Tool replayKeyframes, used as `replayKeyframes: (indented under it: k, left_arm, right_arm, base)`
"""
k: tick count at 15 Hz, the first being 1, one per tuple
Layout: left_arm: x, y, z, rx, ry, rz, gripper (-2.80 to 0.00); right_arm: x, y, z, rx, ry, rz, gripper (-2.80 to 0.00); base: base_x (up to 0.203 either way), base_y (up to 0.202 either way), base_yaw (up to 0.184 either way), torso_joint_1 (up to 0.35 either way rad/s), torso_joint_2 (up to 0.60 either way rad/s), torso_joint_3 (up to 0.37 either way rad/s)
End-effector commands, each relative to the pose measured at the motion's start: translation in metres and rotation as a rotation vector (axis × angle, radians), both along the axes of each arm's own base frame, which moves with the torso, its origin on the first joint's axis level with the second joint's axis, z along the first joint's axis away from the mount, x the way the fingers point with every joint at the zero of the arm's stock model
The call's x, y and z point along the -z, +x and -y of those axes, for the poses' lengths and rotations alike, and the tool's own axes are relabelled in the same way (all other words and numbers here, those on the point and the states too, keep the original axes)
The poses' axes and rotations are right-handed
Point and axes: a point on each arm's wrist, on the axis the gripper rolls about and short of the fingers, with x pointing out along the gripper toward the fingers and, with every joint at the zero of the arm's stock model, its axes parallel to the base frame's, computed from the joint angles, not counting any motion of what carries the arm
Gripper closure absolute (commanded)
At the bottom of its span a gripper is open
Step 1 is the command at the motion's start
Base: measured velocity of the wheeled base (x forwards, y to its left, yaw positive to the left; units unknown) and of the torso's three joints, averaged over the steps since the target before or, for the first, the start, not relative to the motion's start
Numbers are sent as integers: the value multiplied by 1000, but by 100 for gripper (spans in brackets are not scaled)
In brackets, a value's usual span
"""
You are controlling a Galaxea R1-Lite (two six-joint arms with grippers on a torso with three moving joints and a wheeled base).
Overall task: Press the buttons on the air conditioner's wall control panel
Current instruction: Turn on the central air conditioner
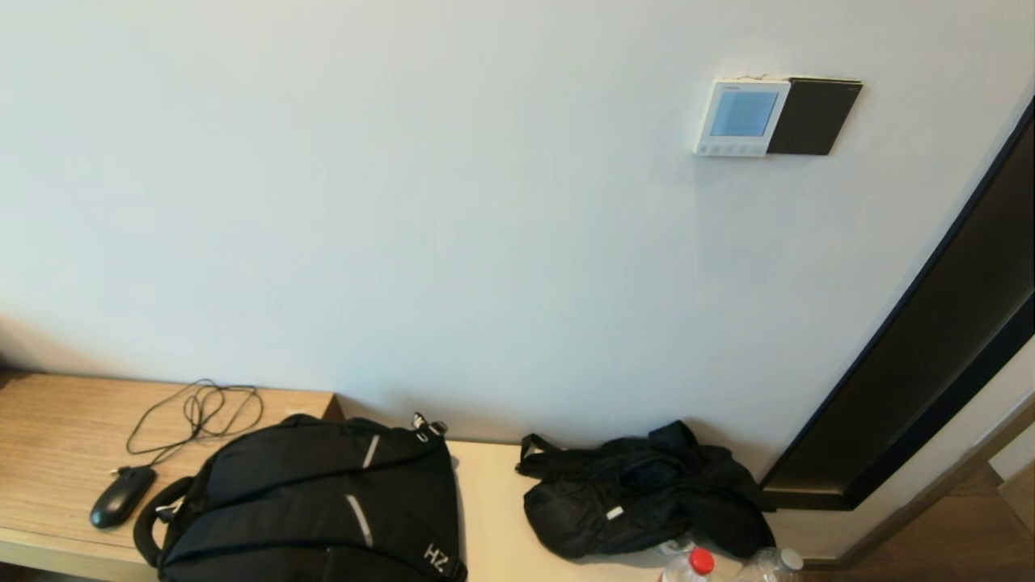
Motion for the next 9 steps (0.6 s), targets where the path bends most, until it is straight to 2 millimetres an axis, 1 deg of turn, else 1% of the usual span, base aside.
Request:
replayKeyframes:
  k: [1, 9]
  left_arm:
    - [0, 0, 0, 0, -1, 1, 0]
    - [0, 0, 0, 0, -1, 0, 0]
  right_arm:
    - [0, 0, 0, -2, -1, 3, 0]
    - [0, 0, 0, -1, -1, 5, 0]
  base:
    - [0, 0, 0, 0, 0, 0]
    - [0, 0, 0, 0, 0, 0]
